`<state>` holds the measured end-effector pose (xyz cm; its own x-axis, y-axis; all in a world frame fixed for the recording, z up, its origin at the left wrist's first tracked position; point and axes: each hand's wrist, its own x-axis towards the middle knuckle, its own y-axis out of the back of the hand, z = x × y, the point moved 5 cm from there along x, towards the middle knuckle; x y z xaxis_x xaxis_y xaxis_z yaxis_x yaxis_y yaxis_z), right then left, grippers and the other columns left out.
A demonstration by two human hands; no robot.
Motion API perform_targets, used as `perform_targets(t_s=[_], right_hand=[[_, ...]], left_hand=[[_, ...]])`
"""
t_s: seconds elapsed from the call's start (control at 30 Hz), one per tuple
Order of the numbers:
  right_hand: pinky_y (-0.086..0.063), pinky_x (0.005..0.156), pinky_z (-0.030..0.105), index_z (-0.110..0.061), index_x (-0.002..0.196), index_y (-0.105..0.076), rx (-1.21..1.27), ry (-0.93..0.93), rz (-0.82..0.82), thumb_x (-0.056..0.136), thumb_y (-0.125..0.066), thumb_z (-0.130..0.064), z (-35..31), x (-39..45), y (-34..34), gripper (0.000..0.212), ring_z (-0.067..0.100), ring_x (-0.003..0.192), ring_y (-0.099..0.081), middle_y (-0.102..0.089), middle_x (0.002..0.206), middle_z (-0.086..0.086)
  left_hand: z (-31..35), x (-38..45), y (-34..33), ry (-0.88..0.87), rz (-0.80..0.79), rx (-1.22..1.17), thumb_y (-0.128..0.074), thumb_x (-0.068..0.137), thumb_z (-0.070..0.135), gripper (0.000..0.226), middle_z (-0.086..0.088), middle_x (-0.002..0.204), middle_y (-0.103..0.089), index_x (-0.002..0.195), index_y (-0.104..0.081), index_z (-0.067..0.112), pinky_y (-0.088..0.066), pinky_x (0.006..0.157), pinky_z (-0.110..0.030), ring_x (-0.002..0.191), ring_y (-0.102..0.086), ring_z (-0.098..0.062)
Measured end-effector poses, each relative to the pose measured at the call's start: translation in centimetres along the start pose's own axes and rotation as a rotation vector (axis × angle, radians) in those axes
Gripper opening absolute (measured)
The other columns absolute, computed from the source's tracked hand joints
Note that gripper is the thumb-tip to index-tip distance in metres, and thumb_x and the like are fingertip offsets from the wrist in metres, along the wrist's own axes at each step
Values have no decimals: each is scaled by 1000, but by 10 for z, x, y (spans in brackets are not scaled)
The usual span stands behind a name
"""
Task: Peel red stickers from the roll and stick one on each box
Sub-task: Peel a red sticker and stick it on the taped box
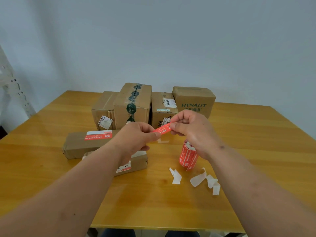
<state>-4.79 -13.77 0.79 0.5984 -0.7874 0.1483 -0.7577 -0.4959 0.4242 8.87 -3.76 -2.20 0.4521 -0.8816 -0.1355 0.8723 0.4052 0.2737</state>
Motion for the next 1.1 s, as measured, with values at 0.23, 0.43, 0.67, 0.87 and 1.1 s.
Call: perform_targets(t_s=[0.23,0.43,0.67,0.87,1.1], right_hand=[[-43,56,15,-20,81,-66,-144,86,57,89,-65,-20,-12,1,-6,8,15,73,-58,-64,90,-1],[-40,49,10,-22,87,-62,-102,95,74,93,-57,-16,-14,12,-14,10,13,68,-55,-60,76,4],[-41,56,17,-27,117,-50,-148,108,91,95,-55,-19,-21,35,-26,24,12,73,-57,-60,88,-1],[-34,55,15,-24,89,-58,-263,176,68,95,-53,-21,-41,65,-41,9,3,66,-47,-53,89,-7],[-36,54,17,-21,90,-53,-203,257,97,97,-47,-14,-71,115,-59,12,5,69,-48,-54,88,-6]], left_hand=[[-2,4,11,48,55,-67,-69,88,17,9,-14,92,-64,91,-74,11,-54,65,-27,79,-57,-19],[2,9,23,16,107,-193,-72,85,9,34,-11,82,-67,118,-68,9,-58,65,-27,65,-61,-15],[8,16,42,45,92,-319,-72,84,6,28,-12,85,-67,110,-63,7,-57,65,-27,66,-61,-16],[11,28,62,54,169,-190,-67,90,11,6,-12,85,-66,92,-64,5,-57,59,-26,64,-57,-15],[27,55,92,-8,365,-227,-71,86,12,8,1,71,-55,81,-66,11,-50,52,-25,60,-49,-10]])
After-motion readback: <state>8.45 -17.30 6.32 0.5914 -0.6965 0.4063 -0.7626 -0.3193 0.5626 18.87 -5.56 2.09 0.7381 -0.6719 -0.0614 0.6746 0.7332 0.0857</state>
